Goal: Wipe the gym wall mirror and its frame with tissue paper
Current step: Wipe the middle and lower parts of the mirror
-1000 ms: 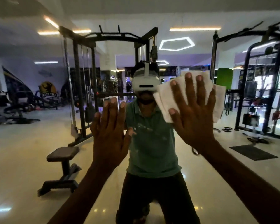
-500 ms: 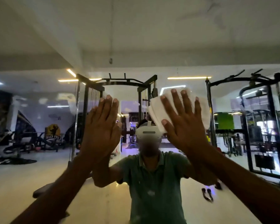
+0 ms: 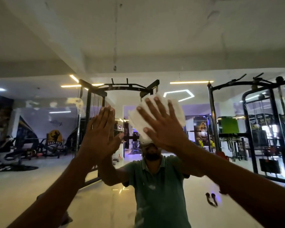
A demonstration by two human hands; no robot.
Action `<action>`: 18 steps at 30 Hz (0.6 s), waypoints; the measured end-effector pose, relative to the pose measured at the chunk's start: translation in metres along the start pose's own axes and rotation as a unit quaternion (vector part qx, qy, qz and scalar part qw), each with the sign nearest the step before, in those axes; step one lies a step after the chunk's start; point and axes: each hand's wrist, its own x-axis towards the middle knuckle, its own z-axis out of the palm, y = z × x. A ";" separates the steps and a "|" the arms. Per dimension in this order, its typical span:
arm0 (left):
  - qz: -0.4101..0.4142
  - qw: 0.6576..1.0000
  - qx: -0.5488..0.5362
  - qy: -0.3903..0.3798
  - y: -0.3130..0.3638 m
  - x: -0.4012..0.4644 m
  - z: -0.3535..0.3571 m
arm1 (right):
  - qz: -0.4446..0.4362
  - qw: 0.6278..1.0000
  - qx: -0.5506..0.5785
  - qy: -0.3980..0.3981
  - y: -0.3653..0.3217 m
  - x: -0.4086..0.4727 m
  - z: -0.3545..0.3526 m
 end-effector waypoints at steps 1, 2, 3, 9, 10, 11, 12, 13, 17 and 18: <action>-0.003 1.000 0.001 -0.006 0.000 0.000 -0.001 | -0.001 1.000 -0.007 0.000 0.020 -0.015 -0.004; -0.008 1.000 0.001 -0.011 0.000 0.001 -0.001 | 0.011 1.000 -0.007 -0.002 0.038 -0.029 -0.010; -0.011 1.000 0.002 -0.012 0.001 0.001 -0.001 | 0.037 0.999 -0.004 -0.003 0.050 -0.039 -0.015; -0.007 1.000 -0.004 0.010 0.004 0.001 0.007 | 0.172 0.985 0.017 0.027 -0.038 0.009 0.005; -0.002 1.000 -0.004 0.011 0.002 0.001 0.005 | 0.135 0.990 0.020 0.022 -0.056 0.021 0.009; 0.005 1.000 -0.007 0.006 0.000 0.001 0.003 | 0.098 0.995 0.024 0.016 -0.065 0.029 0.011; 0.010 1.000 -0.011 0.000 -0.003 0.001 0.002 | 0.069 0.997 0.025 0.014 -0.064 0.031 0.012; 0.013 1.000 -0.013 -0.006 -0.005 0.001 0.000 | 0.046 0.999 0.025 0.013 -0.057 0.028 0.012; 0.014 1.000 -0.008 -0.010 -0.007 0.000 -0.001 | 0.035 0.999 0.010 0.013 -0.002 -0.019 0.001; 0.013 1.000 -0.007 -0.005 -0.007 0.000 -0.001 | 0.056 0.998 0.008 0.015 0.010 -0.032 -0.002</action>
